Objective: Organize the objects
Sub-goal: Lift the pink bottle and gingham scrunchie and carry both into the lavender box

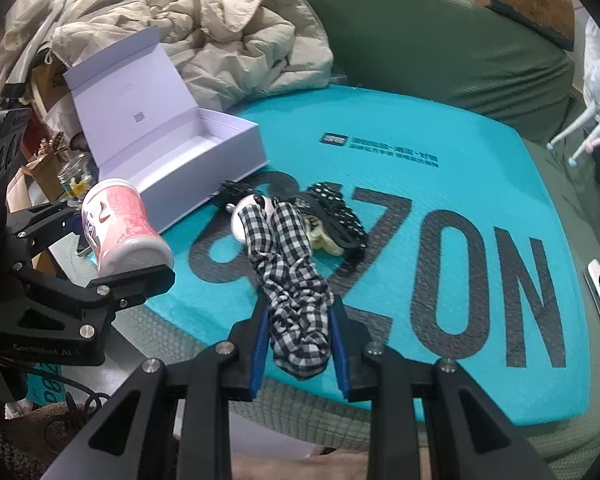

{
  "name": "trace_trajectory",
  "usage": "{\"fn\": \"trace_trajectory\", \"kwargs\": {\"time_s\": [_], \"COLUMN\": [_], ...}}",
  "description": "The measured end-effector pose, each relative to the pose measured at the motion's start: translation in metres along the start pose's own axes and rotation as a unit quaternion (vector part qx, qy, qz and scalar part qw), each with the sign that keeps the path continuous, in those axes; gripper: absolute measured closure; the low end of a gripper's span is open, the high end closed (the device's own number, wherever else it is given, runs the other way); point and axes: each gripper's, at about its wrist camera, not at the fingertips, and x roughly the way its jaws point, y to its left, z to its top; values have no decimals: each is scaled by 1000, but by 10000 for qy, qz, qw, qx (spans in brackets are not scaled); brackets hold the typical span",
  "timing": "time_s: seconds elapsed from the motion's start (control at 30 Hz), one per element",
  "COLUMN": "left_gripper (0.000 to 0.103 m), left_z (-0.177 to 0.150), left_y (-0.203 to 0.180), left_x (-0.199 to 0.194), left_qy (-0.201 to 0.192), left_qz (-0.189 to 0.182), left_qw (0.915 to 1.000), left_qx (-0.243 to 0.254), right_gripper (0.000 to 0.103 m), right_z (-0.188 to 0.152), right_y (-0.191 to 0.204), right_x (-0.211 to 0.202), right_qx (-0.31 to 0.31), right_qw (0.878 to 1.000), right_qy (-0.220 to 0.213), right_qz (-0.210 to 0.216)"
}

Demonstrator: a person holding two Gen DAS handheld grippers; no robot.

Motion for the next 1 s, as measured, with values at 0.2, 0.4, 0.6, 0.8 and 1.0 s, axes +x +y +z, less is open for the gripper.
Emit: {"fn": "trace_trajectory", "kwargs": {"time_s": [0.2, 0.4, 0.6, 0.8, 1.0], "left_gripper": [19, 19, 19, 19, 19], "left_z": [-7, -15, -24, -28, -30], "left_y": [12, 25, 41, 55, 75], "left_x": [-16, -28, -36, -42, -46], "left_qy": [-90, -155, -146, -192, -171], "left_qz": [194, 461, 603, 820, 900], "left_qw": [9997, 9986, 9974, 9958, 9947], "left_qx": [-109, -223, -372, -363, -468], "right_gripper": [76, 76, 76, 76, 76], "right_z": [3, 5, 7, 15, 26], "right_y": [20, 40, 58, 77, 95], "right_x": [-1, 0, 3, 9, 19], "right_qx": [-218, -445, -583, -776, -929], "right_qw": [9996, 9985, 9973, 9956, 9937], "right_qy": [-56, -69, -51, -18, 1], "right_qz": [152, 327, 445, 532, 627]}}
